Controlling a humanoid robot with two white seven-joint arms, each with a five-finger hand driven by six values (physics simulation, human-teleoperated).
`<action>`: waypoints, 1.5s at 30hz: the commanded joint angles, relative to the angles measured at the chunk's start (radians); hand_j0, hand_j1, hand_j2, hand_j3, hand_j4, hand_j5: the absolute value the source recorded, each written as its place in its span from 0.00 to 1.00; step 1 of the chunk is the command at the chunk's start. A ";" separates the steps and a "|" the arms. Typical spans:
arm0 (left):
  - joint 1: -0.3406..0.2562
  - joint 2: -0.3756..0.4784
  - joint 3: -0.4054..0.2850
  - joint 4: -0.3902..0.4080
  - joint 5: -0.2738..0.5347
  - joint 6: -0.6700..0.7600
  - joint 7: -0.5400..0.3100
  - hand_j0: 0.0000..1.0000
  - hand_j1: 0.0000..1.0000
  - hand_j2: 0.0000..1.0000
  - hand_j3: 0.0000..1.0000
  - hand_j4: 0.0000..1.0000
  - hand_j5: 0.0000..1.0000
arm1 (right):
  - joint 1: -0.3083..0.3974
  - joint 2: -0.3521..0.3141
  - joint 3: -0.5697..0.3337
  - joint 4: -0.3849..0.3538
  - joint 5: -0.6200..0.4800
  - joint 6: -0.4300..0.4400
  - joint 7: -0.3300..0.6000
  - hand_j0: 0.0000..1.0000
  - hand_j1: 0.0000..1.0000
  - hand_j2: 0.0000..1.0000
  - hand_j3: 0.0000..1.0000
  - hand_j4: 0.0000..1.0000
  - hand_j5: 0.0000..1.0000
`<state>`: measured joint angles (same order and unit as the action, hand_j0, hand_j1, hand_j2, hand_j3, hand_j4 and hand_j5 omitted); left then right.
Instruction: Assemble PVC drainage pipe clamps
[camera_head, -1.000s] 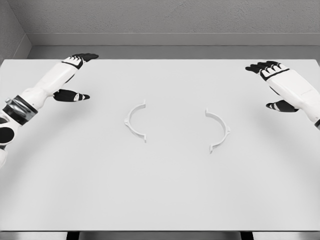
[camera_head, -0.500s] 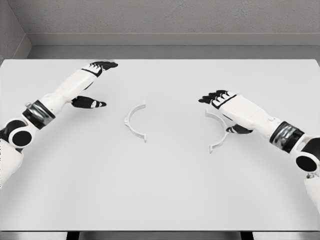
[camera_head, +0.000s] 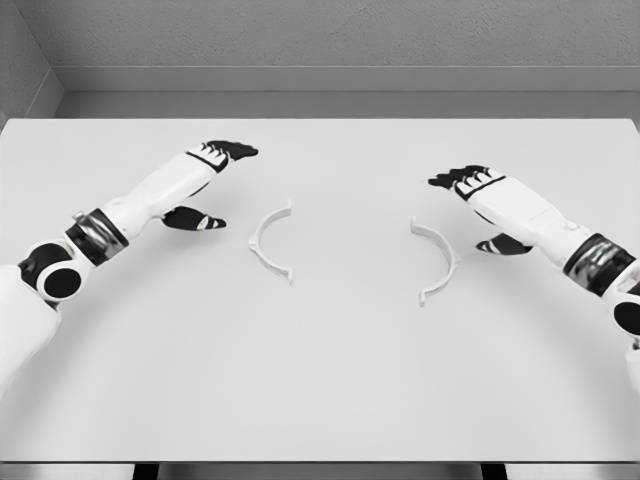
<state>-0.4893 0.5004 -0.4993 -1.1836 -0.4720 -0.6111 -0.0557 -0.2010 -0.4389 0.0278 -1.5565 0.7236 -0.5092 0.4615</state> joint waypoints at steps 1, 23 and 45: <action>0.000 -0.006 -0.002 0.002 -0.013 0.000 0.000 1.00 1.00 1.00 1.00 1.00 1.00 | -0.002 0.000 -0.005 0.044 -0.004 0.001 -0.001 1.00 1.00 1.00 1.00 1.00 1.00; -0.006 -0.074 -0.018 0.038 -0.100 0.000 0.000 1.00 1.00 1.00 1.00 1.00 1.00 | -0.048 0.034 0.067 0.138 -0.001 0.001 -0.001 1.00 1.00 1.00 1.00 1.00 1.00; 0.005 -0.118 -0.016 0.024 -0.122 0.000 -0.001 1.00 1.00 1.00 1.00 1.00 1.00 | -0.028 0.025 0.067 0.067 -0.001 0.001 0.002 1.00 1.00 1.00 1.00 1.00 1.00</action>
<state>-0.4847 0.3862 -0.5173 -1.1573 -0.5987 -0.6111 -0.0576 -0.2270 -0.4133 0.0944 -1.4740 0.7287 -0.5099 0.4623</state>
